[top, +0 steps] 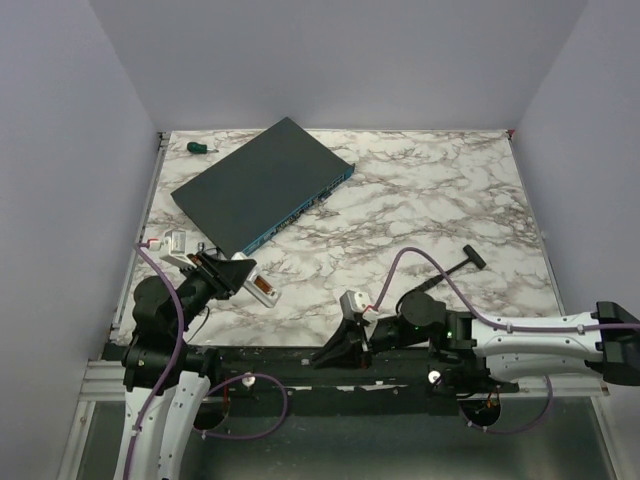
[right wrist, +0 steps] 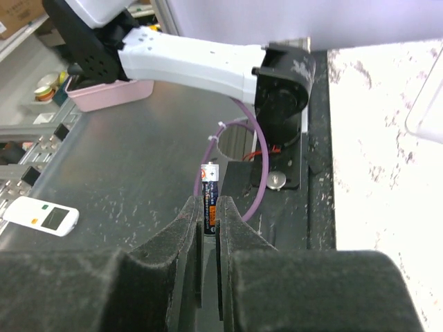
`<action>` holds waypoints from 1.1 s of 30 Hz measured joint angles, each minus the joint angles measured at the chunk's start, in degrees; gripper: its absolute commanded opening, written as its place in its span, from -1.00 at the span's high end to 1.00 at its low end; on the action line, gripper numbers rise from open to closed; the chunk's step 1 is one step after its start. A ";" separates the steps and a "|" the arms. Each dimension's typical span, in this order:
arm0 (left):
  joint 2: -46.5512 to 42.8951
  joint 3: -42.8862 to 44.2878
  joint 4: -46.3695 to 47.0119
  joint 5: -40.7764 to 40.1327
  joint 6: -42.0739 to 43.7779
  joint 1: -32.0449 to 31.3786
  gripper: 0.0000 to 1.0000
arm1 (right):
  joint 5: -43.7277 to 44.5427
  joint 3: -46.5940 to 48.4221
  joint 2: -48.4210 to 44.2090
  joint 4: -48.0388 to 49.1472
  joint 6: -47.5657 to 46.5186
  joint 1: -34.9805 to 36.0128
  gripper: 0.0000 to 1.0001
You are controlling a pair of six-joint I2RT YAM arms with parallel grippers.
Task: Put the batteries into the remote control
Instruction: Load the battery into the remote control.
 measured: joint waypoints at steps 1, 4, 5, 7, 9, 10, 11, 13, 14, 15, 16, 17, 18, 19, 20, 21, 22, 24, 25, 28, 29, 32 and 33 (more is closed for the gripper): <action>0.00 0.00 0.07 0.07 -0.07 0.00 1.00 | -0.02 0.00 -0.68 0.46 -0.52 0.00 0.99; 0.00 -0.04 0.68 0.92 -0.26 0.00 1.00 | -0.70 -0.46 -3.06 3.02 -1.88 0.00 0.99; 0.02 -0.04 0.94 1.31 -0.28 0.00 1.00 | -0.92 -0.90 -3.89 4.11 -2.14 0.00 0.99; 0.13 -0.07 1.75 2.29 -0.37 0.00 1.00 | -1.79 -2.14 -5.42 6.23 -2.62 0.00 0.99; 0.17 -0.09 2.58 3.28 -0.46 0.00 1.00 | -3.08 -2.89 -5.97 7.37 -3.17 0.00 0.99; 0.17 -0.09 3.02 3.74 -0.46 0.00 1.00 | -3.93 -3.19 -5.97 7.85 -3.50 0.00 0.99; 0.17 -0.09 3.74 4.63 -0.44 0.00 1.00 | -5.01 -3.50 -5.97 8.17 -3.96 0.00 0.99; 0.15 -0.09 4.85 6.01 -0.44 0.00 1.00 | -6.82 -4.15 -5.97 8.46 -5.01 0.02 0.99; 0.15 -0.11 5.62 6.78 -0.44 0.00 1.00 | -7.43 -4.35 -5.92 8.50 -5.44 0.02 0.99; 0.13 -0.17 6.49 7.85 -0.44 0.00 1.00 | -7.82 -4.44 -5.90 8.55 -5.84 0.04 0.99; 0.07 -0.22 6.95 8.28 -0.48 0.00 1.00 | -7.91 -4.46 -5.84 8.55 -5.97 0.04 0.99; -0.07 -0.37 7.69 9.25 -0.52 0.00 1.00 | -7.85 -4.46 -5.79 8.66 -6.03 0.04 0.99; -0.20 -0.59 8.44 10.08 -0.72 0.00 1.00 | -7.61 -4.46 -5.75 8.76 -5.92 0.04 0.99; -0.39 -0.87 9.11 10.82 -0.90 0.00 1.00 | -7.10 -4.46 -5.68 8.94 -5.81 0.04 0.99; -0.66 -1.40 10.21 11.85 -1.33 0.00 1.00 | -6.38 -4.46 -5.66 9.11 -5.62 0.04 0.99; -1.01 -2.03 11.10 12.66 -1.70 0.00 1.00 | -5.55 -4.46 -5.66 9.22 -5.33 0.09 0.99; -1.44 -2.80 12.11 13.68 -2.10 0.00 1.00 | -4.61 -4.46 -5.66 9.33 -5.18 0.09 0.99; -2.64 -4.61 14.43 15.72 -3.30 0.00 1.00 | -2.67 -4.46 -5.66 9.49 -4.81 0.09 0.99; -3.54 -5.77 15.91 16.83 -4.15 0.00 1.00 | -1.57 -4.46 -5.66 9.53 -4.72 0.09 0.99; -5.84 -9.01 21.66 19.56 -6.67 0.00 1.00 | 1.57 -4.46 -5.68 9.88 -4.61 0.11 0.98; -6.23 -10.14 24.46 20.74 -7.93 0.00 1.00 | 2.58 -4.46 -5.70 9.92 -4.59 0.11 0.99; -6.49 -12.63 31.71 23.58 -11.08 0.02 1.00 | 4.81 -4.46 -6.08 9.92 -4.37 0.11 0.99; -6.49 -13.16 33.77 24.50 -12.04 0.04 1.00 | 5.46 -4.46 -6.40 9.90 -4.31 0.11 0.99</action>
